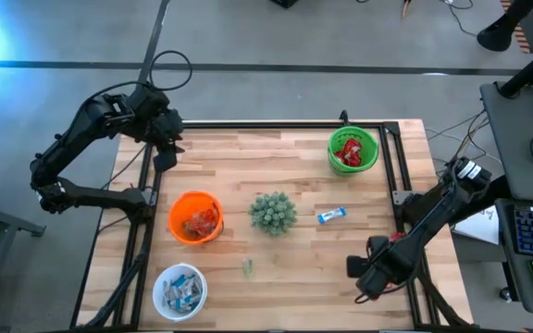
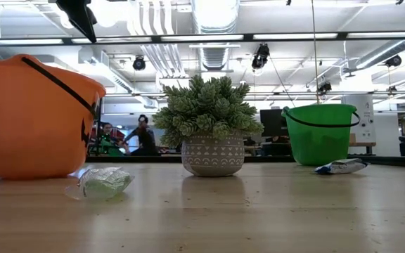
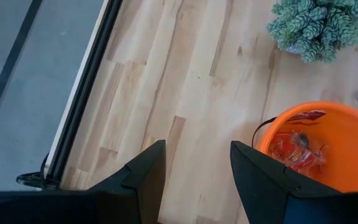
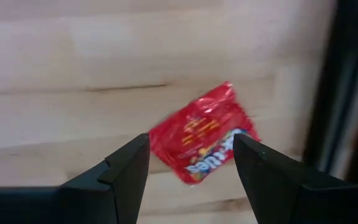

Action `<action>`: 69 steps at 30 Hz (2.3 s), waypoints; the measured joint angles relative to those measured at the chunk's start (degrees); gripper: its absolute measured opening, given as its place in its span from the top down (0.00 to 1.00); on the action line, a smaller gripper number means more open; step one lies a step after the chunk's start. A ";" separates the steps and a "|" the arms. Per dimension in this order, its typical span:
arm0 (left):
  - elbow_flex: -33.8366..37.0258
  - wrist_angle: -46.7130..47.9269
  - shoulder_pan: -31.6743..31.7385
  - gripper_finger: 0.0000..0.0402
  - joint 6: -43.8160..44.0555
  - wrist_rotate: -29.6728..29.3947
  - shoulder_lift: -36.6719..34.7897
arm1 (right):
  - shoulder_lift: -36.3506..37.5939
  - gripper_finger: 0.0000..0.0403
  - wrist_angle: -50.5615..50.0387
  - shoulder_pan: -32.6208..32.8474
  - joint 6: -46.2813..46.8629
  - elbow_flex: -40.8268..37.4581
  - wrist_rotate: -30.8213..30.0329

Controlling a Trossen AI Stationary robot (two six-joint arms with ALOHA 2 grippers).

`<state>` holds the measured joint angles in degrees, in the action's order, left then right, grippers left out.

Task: Sort candy
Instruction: Put the red candy into the green bucket

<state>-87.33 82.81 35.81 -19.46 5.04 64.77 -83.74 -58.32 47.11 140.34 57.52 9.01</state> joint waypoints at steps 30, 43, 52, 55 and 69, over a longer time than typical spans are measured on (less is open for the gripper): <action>0.00 -1.25 -0.02 0.60 8.76 0.11 0.17 | -2.05 0.44 9.16 9.25 -3.52 -6.75 -1.52; 0.02 -1.38 -0.02 0.60 10.00 0.09 2.95 | -3.25 0.44 14.86 9.95 -4.56 -10.57 -1.50; 0.02 -1.36 -0.02 0.60 10.00 0.08 3.19 | -7.05 0.57 17.33 10.02 -4.86 -11.68 -0.38; 0.02 -1.33 -0.02 0.60 10.00 0.07 2.89 | -7.11 0.71 17.49 10.03 -5.35 -11.68 -0.20; 0.02 -1.31 -0.02 0.60 10.00 0.02 2.89 | -3.73 0.94 15.39 10.12 -7.34 -9.05 -0.90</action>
<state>-87.31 81.49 35.79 -9.45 5.06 67.66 -87.47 -42.92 57.23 133.00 48.47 8.11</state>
